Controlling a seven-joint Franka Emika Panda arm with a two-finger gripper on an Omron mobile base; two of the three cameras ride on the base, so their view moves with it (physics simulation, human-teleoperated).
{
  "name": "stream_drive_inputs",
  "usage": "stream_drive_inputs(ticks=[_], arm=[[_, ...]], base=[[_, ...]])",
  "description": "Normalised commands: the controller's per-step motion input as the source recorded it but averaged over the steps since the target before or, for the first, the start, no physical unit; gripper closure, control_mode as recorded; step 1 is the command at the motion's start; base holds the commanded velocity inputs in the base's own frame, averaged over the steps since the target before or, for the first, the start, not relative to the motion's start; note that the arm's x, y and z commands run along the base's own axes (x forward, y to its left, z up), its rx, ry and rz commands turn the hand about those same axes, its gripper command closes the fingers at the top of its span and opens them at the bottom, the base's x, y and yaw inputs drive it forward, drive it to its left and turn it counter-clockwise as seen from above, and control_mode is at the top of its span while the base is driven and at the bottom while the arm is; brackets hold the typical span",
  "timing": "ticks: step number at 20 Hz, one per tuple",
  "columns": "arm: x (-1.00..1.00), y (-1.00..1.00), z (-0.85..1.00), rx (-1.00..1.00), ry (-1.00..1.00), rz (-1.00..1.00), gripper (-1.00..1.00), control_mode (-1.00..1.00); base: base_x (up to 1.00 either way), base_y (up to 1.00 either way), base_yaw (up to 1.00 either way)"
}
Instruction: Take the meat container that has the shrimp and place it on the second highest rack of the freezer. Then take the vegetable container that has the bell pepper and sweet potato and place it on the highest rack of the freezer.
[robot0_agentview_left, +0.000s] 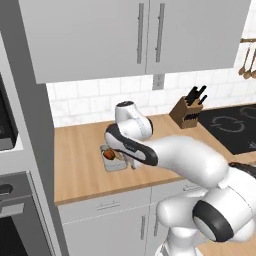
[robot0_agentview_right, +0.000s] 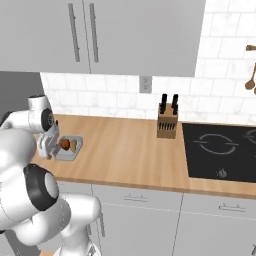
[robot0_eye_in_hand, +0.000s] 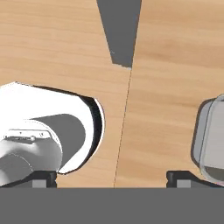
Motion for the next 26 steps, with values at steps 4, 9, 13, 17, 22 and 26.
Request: stream_drive_inputs(ticks=[4, 9, 13, 17, 22, 26], arm=[[0.53, 0.00, -0.37, -0.02, 0.00, 0.09, -1.00, -1.00], [0.22, 0.00, -0.52, 0.00, -0.01, 0.05, -1.00, -1.00], [0.44, 0.00, -0.31, 0.00, -0.03, 0.01, -1.00, -1.00], [0.61, 0.06, -0.11, 0.00, 0.00, 0.00, -1.00, -1.00], [0.20, 0.25, -0.36, -0.01, -0.01, 0.00, -1.00, -1.00], [0.16, 0.15, -0.42, 0.00, -0.07, 0.00, -1.00, -1.00]], base=[[0.00, 0.00, 0.00], [0.00, 0.00, 0.00], [0.00, 0.00, 0.00], [0.00, 0.00, 0.00], [0.00, 0.00, 0.00], [0.00, 0.00, 0.00]])
